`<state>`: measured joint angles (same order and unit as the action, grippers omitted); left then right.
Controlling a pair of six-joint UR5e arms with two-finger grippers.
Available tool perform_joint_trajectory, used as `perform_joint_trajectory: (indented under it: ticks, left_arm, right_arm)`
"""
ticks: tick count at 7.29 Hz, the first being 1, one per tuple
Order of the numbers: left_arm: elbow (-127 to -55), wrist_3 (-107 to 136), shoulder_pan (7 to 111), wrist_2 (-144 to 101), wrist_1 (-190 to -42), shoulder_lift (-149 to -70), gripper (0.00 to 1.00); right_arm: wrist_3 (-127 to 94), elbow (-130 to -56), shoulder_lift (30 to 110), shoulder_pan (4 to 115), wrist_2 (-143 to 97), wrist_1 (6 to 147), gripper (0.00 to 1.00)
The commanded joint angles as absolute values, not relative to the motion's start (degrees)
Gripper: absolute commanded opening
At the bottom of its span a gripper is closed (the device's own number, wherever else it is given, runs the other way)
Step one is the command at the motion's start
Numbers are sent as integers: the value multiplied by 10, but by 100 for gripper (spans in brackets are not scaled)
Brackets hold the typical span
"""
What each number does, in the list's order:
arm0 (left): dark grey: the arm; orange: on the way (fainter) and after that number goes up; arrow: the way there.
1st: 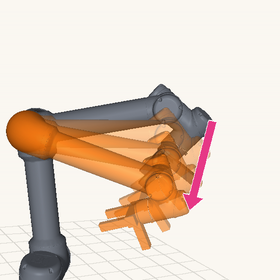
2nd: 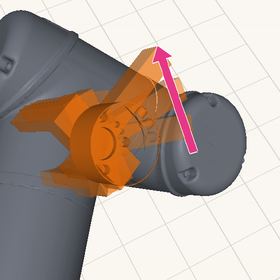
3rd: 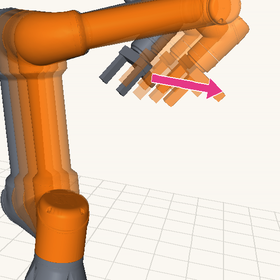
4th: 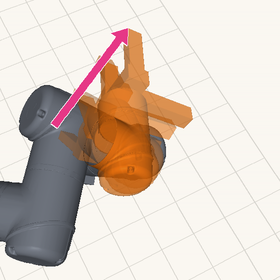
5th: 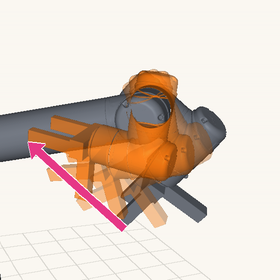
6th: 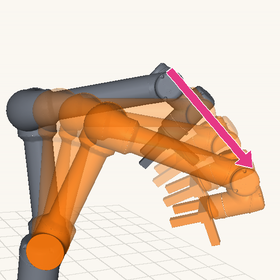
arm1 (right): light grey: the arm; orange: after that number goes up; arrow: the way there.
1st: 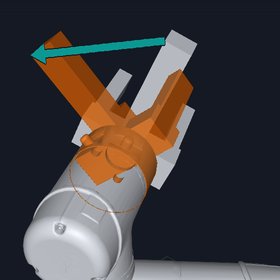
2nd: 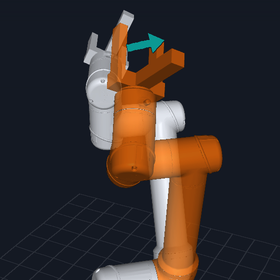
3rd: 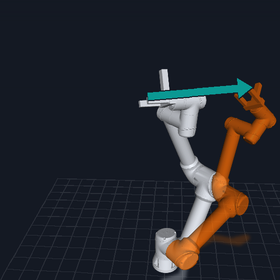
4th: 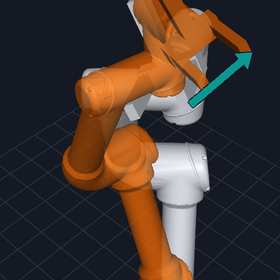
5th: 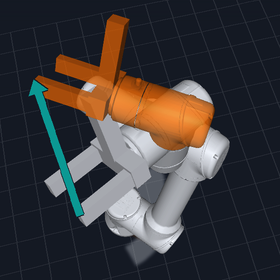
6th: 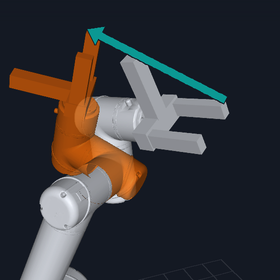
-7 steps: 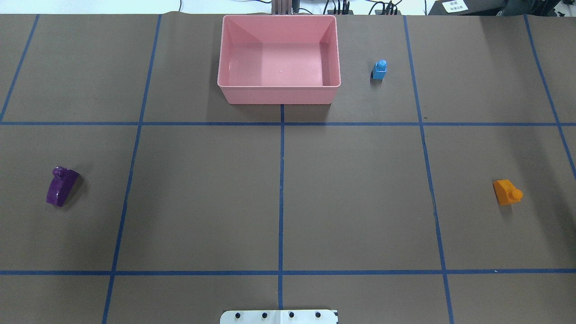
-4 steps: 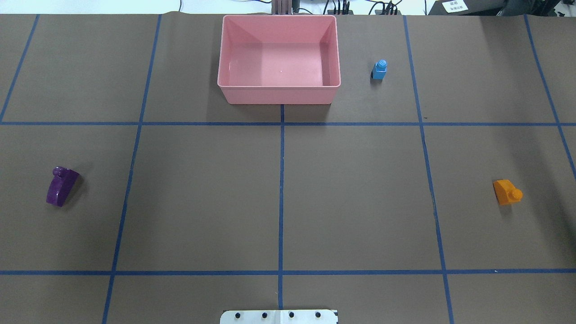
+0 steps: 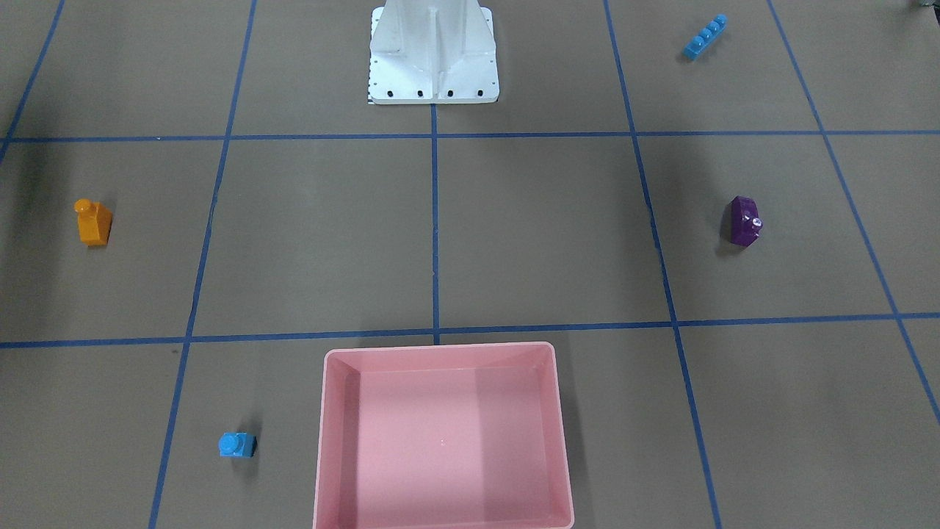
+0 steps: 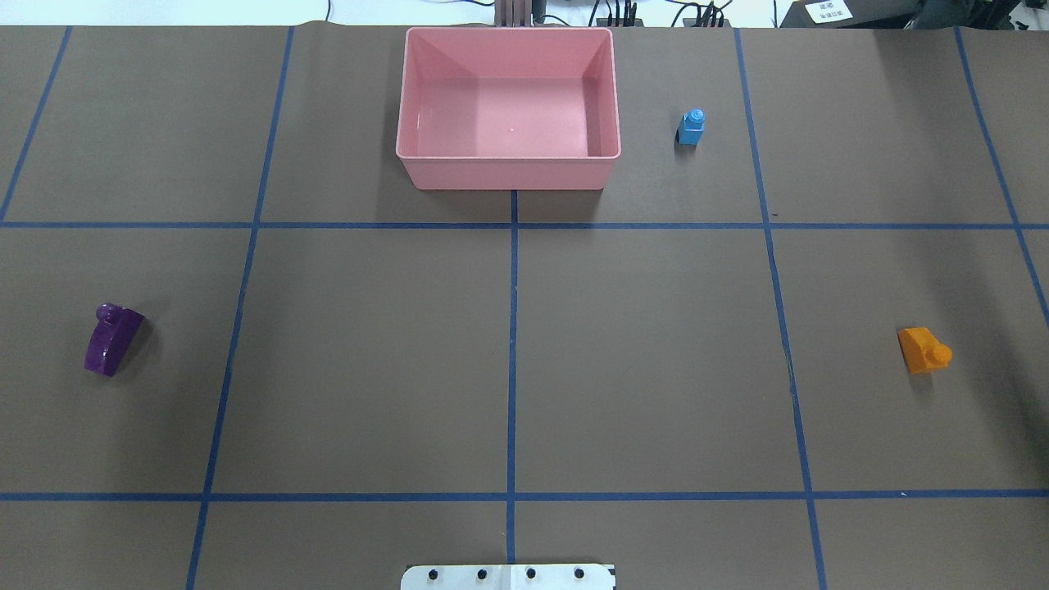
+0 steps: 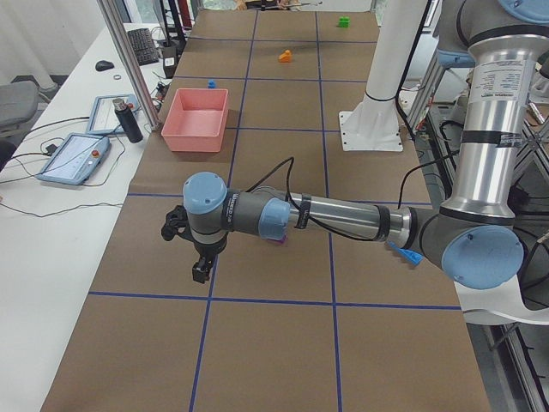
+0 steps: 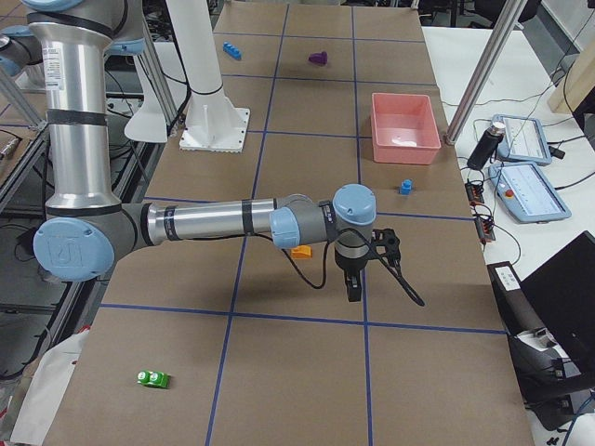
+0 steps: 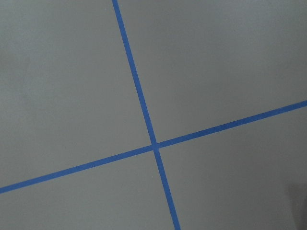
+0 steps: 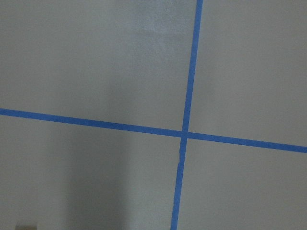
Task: Put all blocks into box
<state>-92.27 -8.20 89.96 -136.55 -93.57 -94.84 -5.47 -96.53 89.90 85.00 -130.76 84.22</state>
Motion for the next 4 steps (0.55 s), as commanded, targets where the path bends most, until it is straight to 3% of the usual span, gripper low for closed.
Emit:
perform_joint_trajectory:
  ticks: [1, 4]
  left_arm:
    - [-911, -81, 899, -1379, -955, -954, 100]
    - [-906, -80, 884, -1376, -989, -951, 100]
  right_arm:
    - [-67, -973, 906, 798, -1313, 742, 100]
    - [-338, -993, 912, 627, -1294, 639, 100]
